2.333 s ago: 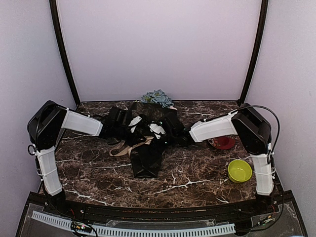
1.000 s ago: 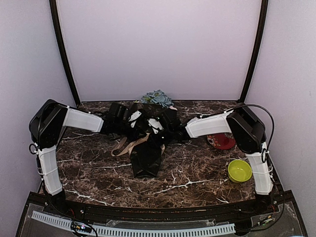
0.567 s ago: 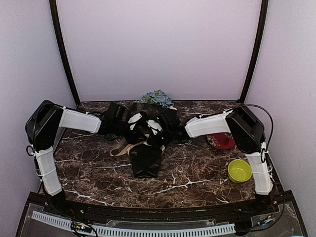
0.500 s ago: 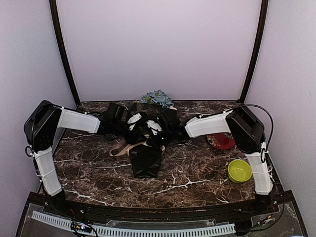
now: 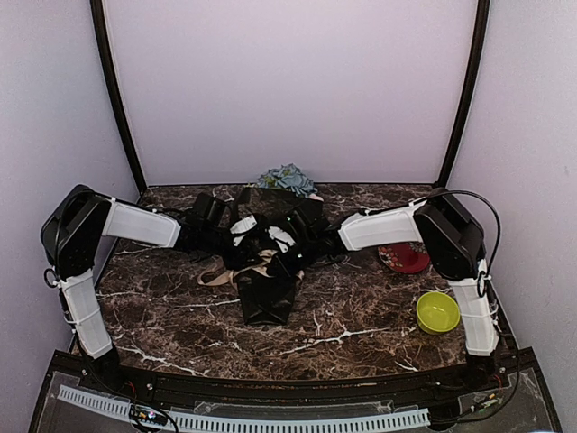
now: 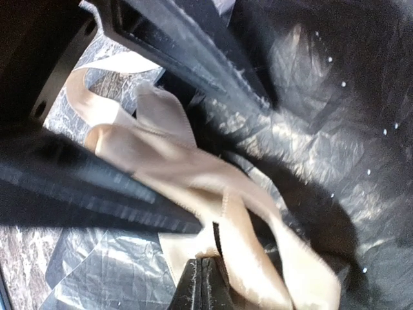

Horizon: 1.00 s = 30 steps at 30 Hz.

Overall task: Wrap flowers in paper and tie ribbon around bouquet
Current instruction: Cross the ribbon over the folded bouquet.

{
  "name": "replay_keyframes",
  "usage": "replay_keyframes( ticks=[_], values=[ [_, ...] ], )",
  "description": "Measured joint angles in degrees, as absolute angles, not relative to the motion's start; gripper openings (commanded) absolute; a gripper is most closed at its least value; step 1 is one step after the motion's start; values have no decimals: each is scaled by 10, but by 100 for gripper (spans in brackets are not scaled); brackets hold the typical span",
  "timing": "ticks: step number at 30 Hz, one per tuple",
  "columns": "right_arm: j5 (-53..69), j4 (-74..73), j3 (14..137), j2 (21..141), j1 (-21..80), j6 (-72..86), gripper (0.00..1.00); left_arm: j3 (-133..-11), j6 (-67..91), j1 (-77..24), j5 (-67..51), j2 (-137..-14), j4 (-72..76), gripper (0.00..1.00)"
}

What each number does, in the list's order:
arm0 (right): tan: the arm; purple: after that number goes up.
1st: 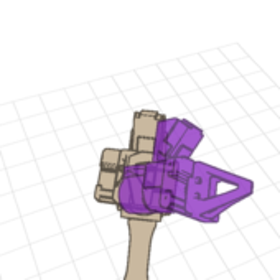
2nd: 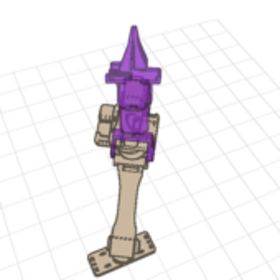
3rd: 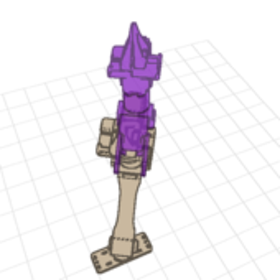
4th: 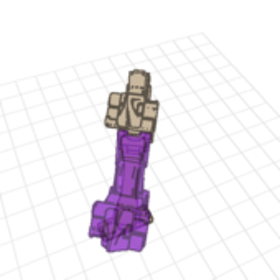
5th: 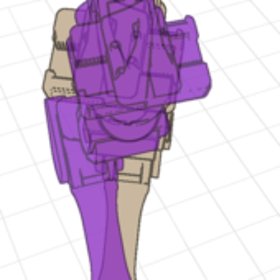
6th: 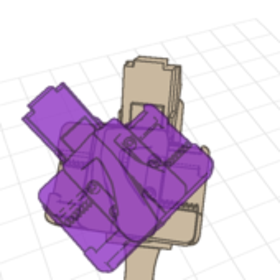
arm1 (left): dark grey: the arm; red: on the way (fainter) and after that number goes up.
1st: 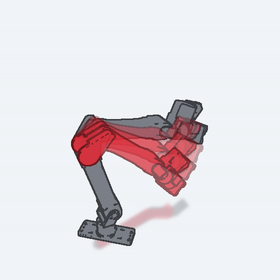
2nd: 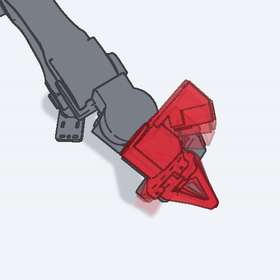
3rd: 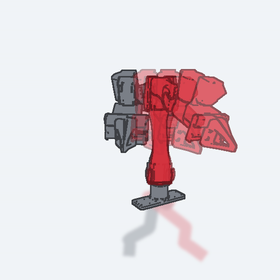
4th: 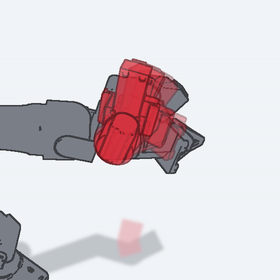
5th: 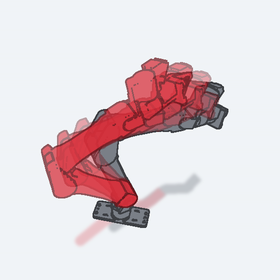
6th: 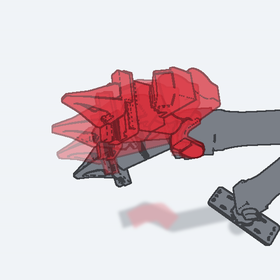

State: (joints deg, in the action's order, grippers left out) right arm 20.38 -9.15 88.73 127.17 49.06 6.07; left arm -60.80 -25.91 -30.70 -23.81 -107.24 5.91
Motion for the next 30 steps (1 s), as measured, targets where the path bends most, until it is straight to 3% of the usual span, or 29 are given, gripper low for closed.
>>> replay_keyframes(
  ticks=[4,8,16,30],
  values=[
    [220,-97,883,1265,486,61,0,-608,-257,-307,-222,-1073,58,16],
    [243,-95,875,1258,476,65,0,-608,-252,-307,-216,-1075,58,6],
    [259,-92,874,1256,469,70,13,-608,-233,-307,-219,-1079,59,4],
    [185,-155,926,1270,479,48,38,-608,-202,-301,-221,-1083,62,3]
  ],
)
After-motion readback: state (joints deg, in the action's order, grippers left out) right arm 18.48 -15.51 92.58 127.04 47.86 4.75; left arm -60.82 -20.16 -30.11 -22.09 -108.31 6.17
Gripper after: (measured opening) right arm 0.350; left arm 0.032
